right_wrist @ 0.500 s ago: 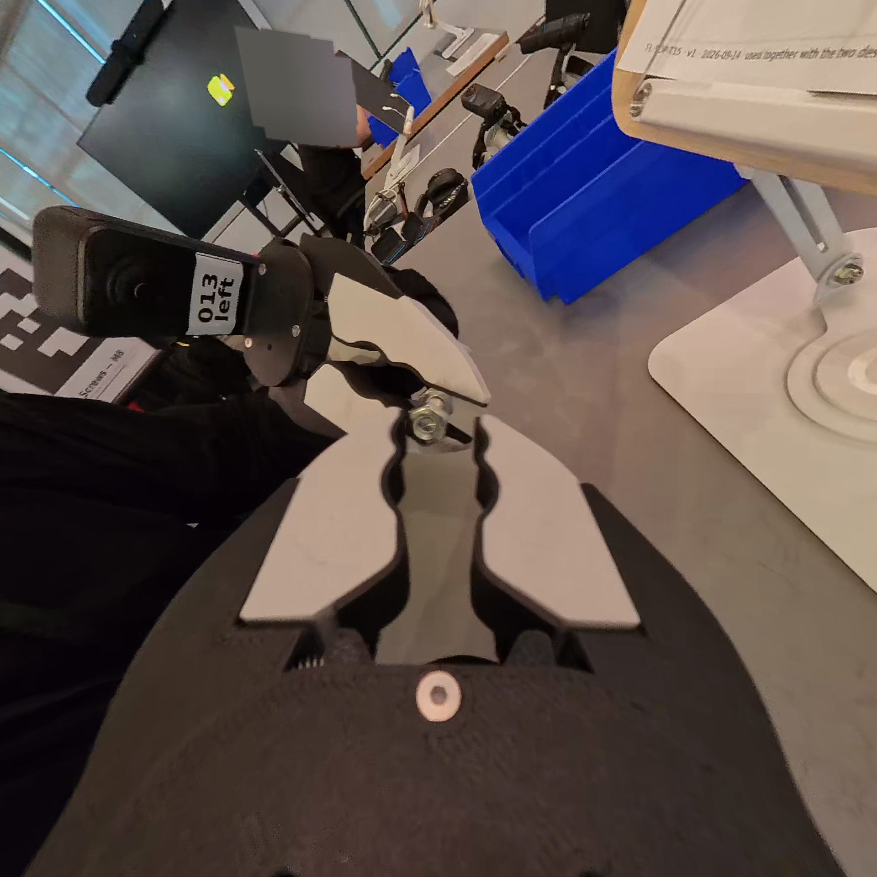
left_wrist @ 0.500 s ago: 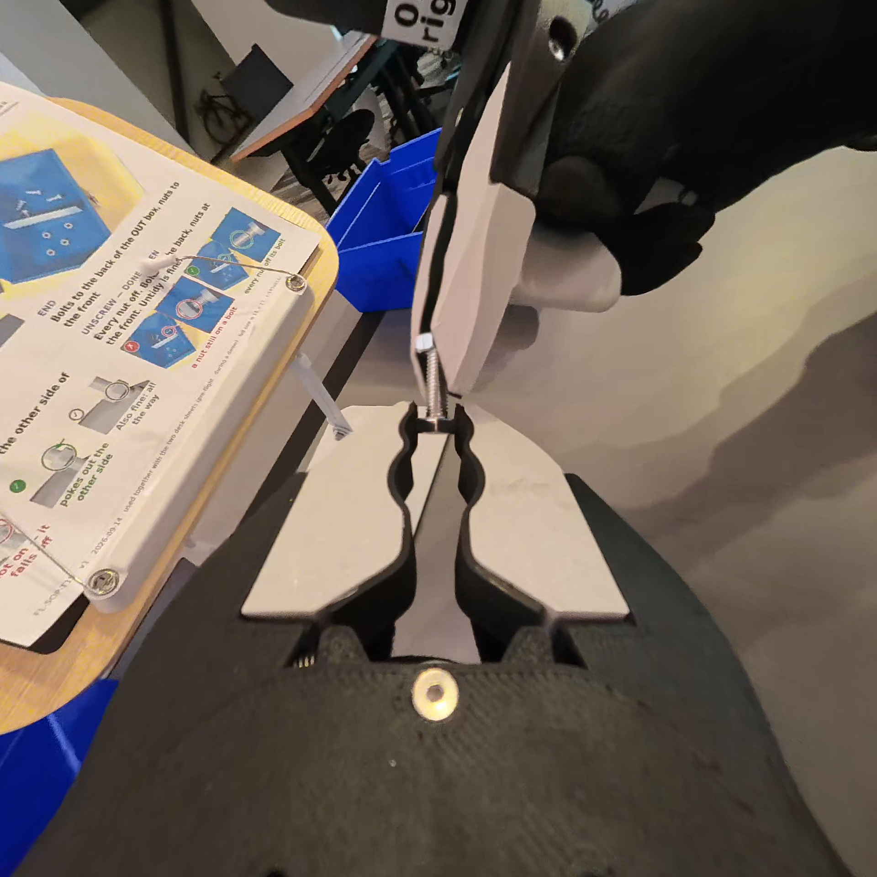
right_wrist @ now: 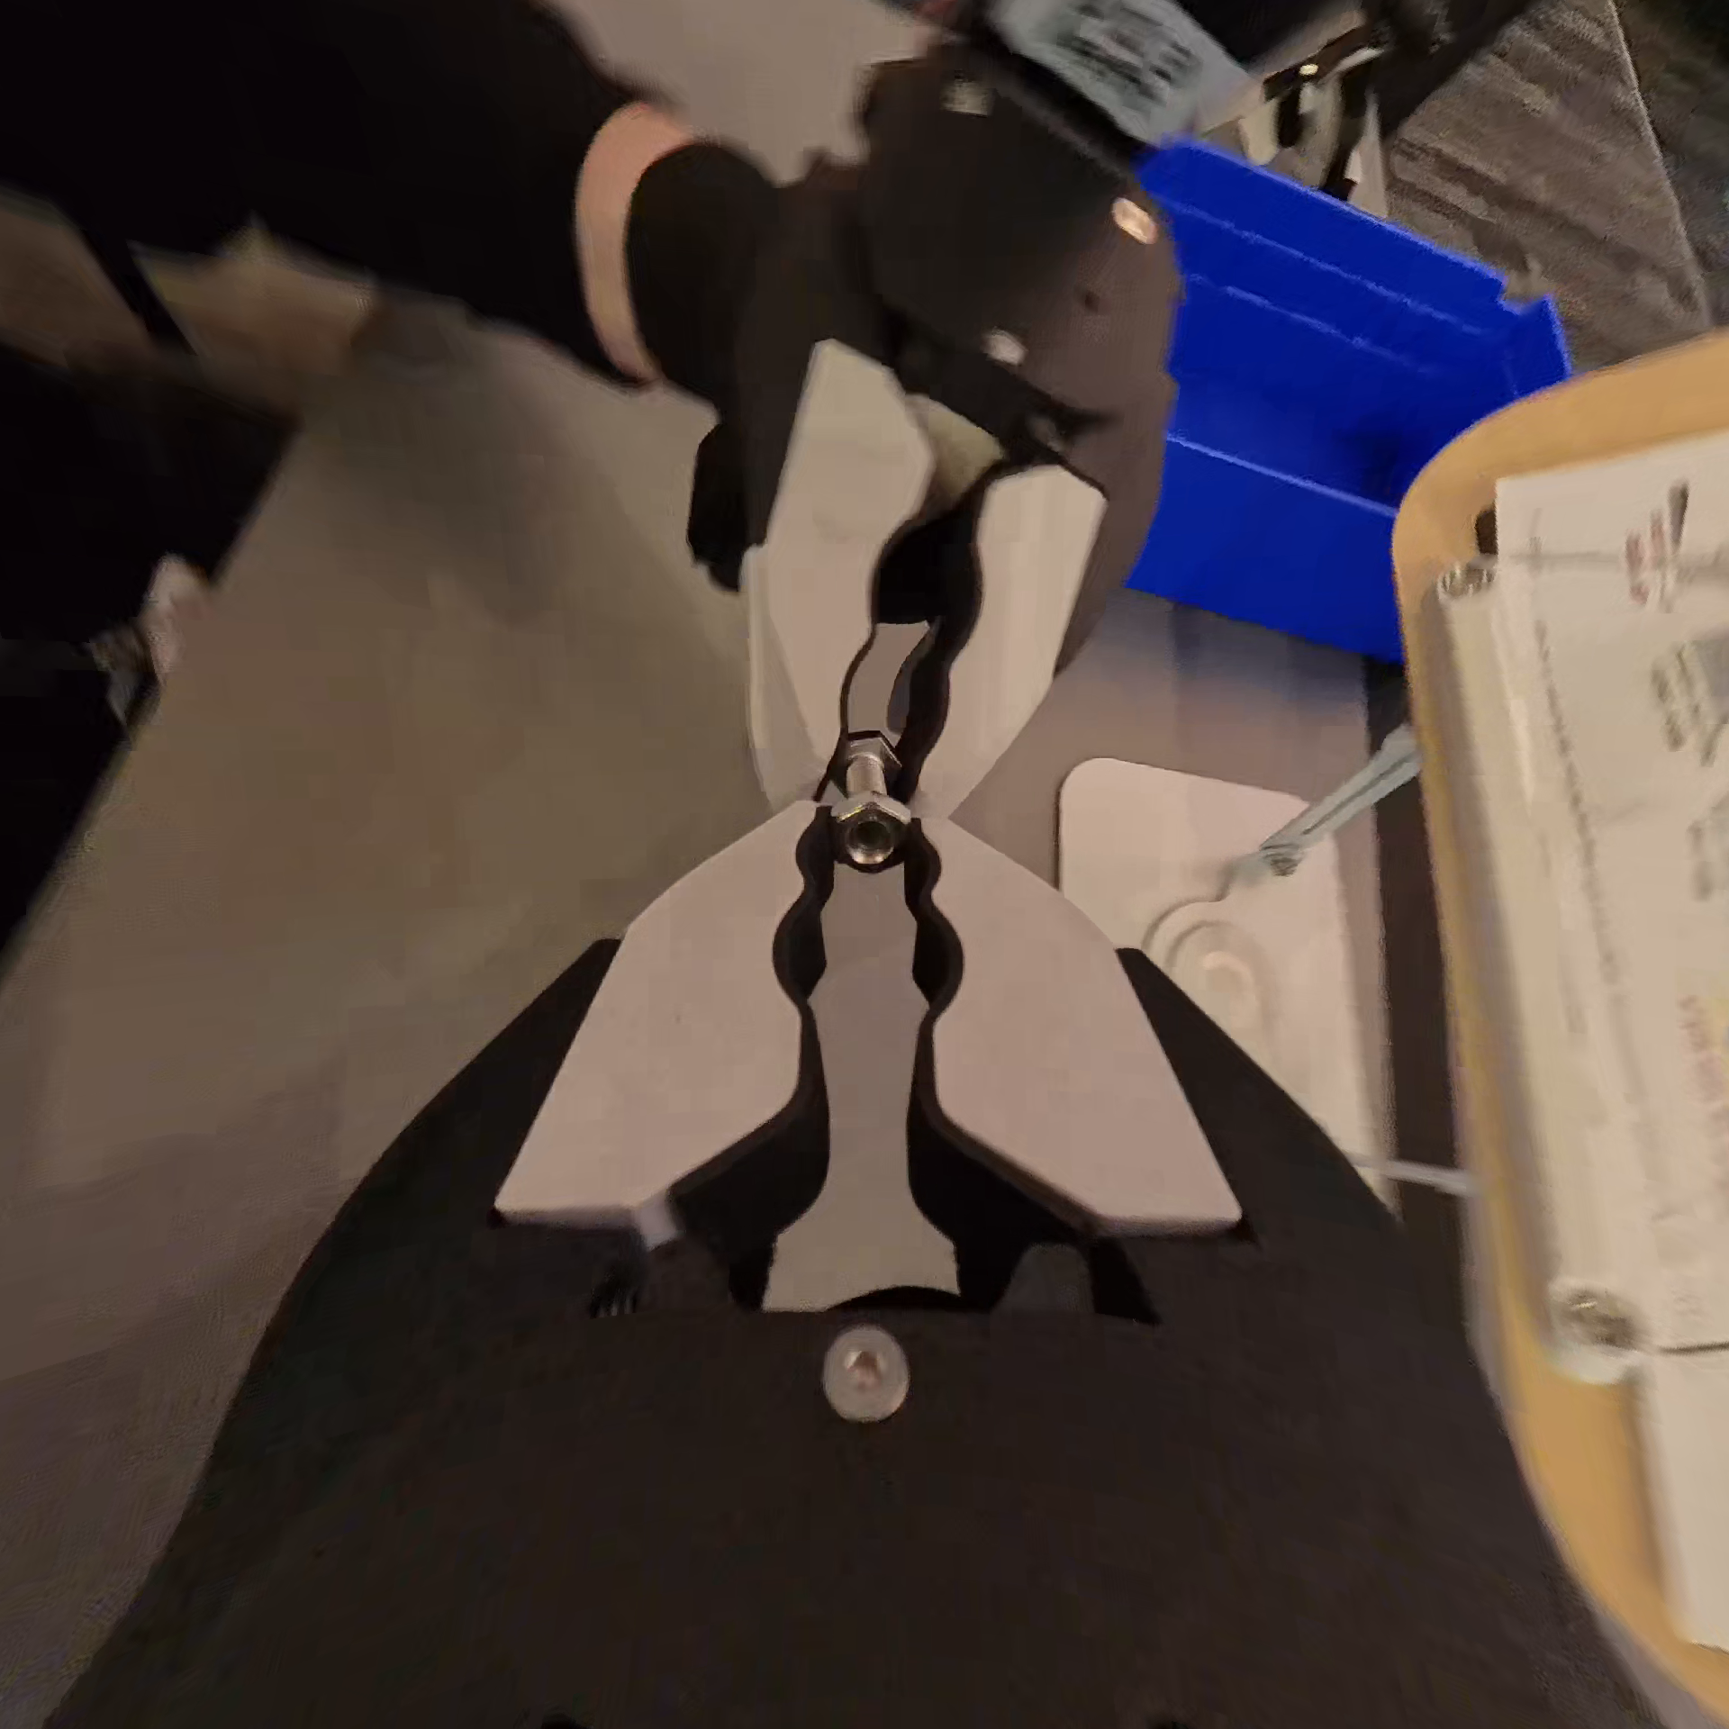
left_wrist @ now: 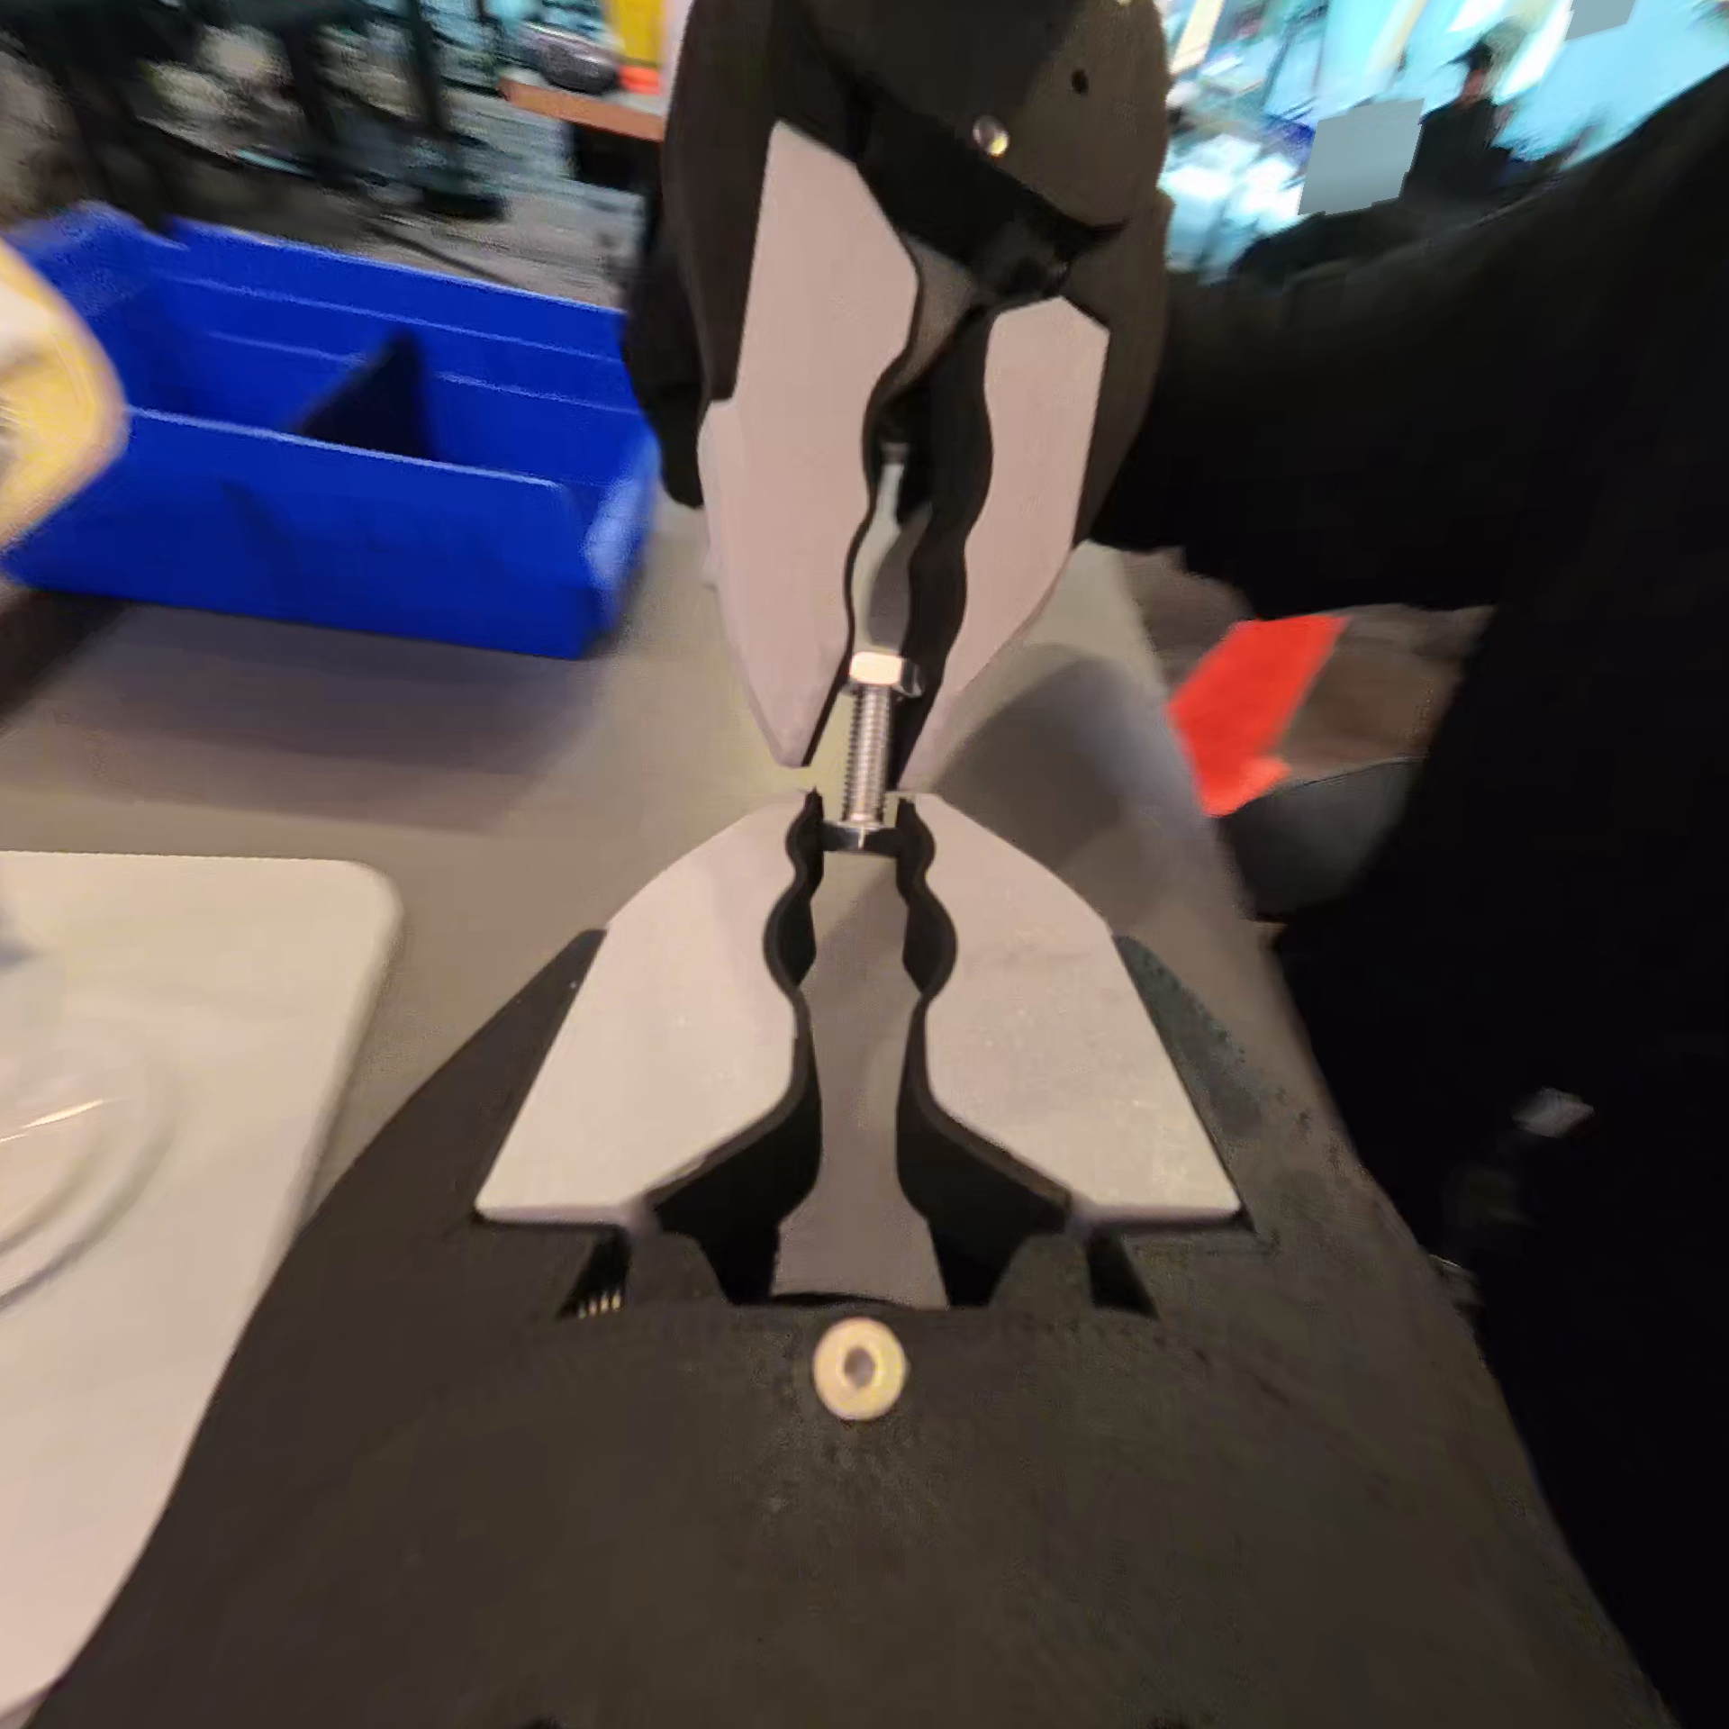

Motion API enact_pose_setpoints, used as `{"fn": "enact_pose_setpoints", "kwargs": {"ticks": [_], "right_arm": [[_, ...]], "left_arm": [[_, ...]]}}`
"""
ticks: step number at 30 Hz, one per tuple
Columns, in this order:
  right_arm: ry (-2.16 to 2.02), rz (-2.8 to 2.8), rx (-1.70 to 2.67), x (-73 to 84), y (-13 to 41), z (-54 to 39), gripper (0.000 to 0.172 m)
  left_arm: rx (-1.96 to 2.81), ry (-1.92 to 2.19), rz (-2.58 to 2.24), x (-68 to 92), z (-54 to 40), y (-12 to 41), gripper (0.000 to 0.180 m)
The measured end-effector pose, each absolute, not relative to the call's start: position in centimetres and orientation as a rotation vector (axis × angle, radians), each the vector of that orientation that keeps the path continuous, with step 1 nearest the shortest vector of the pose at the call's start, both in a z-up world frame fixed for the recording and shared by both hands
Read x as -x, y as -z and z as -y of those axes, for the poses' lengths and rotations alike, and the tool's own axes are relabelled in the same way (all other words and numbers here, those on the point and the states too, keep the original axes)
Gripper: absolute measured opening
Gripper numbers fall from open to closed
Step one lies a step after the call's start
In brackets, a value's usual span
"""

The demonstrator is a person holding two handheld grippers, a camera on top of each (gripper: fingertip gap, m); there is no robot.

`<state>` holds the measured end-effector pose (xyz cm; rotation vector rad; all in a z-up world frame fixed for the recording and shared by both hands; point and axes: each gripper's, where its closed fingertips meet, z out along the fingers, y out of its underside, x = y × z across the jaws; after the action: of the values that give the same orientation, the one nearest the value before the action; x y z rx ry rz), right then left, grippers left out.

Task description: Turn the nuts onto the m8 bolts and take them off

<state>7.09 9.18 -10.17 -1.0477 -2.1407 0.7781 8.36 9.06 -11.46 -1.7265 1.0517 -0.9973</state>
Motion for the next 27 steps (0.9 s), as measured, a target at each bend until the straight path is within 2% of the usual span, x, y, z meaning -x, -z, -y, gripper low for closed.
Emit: {"fn": "enact_pose_setpoints", "kwargs": {"ticks": [1, 4, 11, 27], "right_arm": [[-0.700, 2.190, 0.973, -7.3, 10.3, -8.8, 0.015], [-0.523, 2.267, 0.796, -7.6, 10.3, -8.3, 0.015], [-0.003, 2.263, 0.415, -7.8, 11.1, -8.1, 0.015], [0.278, 2.157, 0.118, -8.8, 11.5, -6.9, 0.015]], "left_arm": [[1.715, 1.113, -1.062, -8.6, -8.4, 11.5, 0.015], [1.642, 1.351, -1.074, -9.0, -7.2, 11.2, 0.015], [1.540, 1.626, -1.141, -9.2, -5.9, 12.0, 0.015], [1.479, 1.822, -1.223, -10.0, -4.4, 12.7, 0.014]]}}
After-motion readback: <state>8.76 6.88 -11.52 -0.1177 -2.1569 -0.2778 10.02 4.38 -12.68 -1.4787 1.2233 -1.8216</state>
